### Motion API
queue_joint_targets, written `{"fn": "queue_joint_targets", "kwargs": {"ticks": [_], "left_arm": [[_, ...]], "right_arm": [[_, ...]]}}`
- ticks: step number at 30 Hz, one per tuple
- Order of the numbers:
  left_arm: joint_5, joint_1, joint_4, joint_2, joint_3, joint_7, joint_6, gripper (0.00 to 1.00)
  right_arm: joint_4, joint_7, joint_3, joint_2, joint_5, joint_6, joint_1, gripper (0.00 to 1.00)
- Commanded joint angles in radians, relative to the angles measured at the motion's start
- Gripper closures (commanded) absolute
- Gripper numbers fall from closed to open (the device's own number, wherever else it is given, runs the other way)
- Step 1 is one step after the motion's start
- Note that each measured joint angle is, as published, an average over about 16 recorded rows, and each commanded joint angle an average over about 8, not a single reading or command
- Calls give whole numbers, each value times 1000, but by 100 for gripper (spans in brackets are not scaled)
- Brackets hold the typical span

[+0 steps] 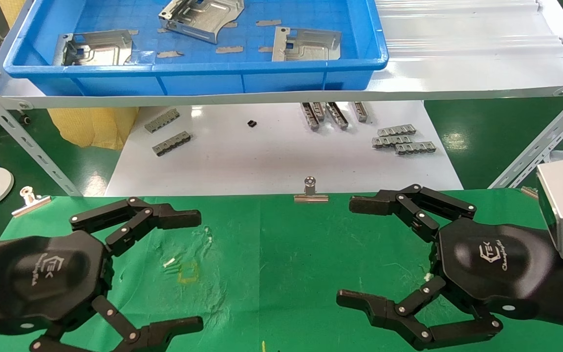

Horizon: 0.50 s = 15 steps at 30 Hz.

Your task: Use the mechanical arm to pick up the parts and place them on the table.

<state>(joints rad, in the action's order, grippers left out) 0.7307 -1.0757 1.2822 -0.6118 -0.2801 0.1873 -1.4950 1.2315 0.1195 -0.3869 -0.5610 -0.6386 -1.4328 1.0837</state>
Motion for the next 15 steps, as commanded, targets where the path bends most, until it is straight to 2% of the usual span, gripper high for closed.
{"fn": "queue_joint_targets", "kwargs": {"ticks": [1, 15], "left_arm": [[0, 0, 0, 0, 0, 0, 0, 0], [0, 0, 0, 0, 0, 0, 0, 0]], "right_arm": [[0, 0, 0, 0, 0, 0, 0, 100], [0, 0, 0, 0, 0, 0, 0, 100]]}}
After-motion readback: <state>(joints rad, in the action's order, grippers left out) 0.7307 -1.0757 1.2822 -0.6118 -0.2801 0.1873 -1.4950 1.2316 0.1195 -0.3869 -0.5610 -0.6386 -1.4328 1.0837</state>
